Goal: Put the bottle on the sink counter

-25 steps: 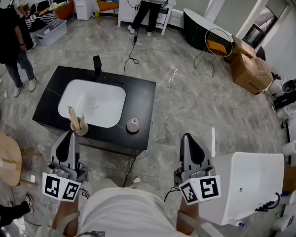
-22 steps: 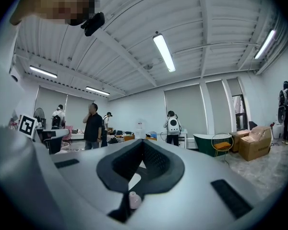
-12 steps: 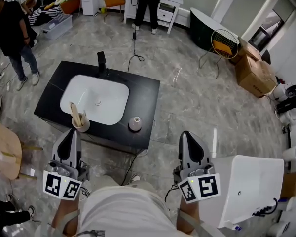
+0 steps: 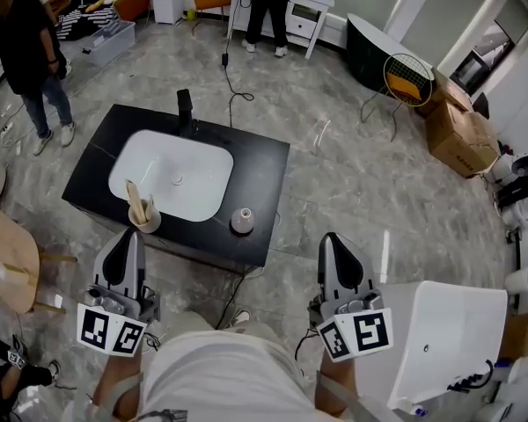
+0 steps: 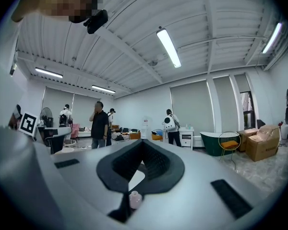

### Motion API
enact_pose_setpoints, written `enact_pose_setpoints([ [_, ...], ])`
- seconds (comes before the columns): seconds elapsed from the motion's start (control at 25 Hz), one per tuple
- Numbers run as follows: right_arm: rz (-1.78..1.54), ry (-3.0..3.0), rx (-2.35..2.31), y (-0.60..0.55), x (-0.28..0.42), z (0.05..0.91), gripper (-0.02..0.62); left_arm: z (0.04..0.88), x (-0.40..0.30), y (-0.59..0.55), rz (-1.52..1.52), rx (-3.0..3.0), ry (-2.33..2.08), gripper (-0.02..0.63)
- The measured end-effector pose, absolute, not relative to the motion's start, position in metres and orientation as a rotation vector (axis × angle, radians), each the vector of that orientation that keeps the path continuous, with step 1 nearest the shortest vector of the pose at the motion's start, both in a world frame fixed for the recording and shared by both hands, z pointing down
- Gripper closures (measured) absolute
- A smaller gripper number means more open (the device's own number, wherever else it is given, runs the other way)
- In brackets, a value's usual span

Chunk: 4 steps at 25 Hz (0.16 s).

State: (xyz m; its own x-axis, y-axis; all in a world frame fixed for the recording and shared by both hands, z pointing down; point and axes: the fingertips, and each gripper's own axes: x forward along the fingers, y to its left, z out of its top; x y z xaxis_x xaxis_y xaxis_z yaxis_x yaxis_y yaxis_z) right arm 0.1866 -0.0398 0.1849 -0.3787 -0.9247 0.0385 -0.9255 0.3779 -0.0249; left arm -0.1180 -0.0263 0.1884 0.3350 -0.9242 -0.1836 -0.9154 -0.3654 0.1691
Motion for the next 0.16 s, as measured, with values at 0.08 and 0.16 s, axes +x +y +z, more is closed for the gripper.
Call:
enact_pose_setpoints([
  [0.08,0.069,-2.594,1.737,-0.0416,0.1874,0.1858,0.586,0.1892,-0.1168,-0.0275,-0.387,2.534,-1.752,0.591],
  [0.16,0.071,-2.595,1.734,-0.0435,0.188,0.1869,0.586,0.1904,-0.1158,-0.0287,-0.387,2.532,-1.753,0.591],
])
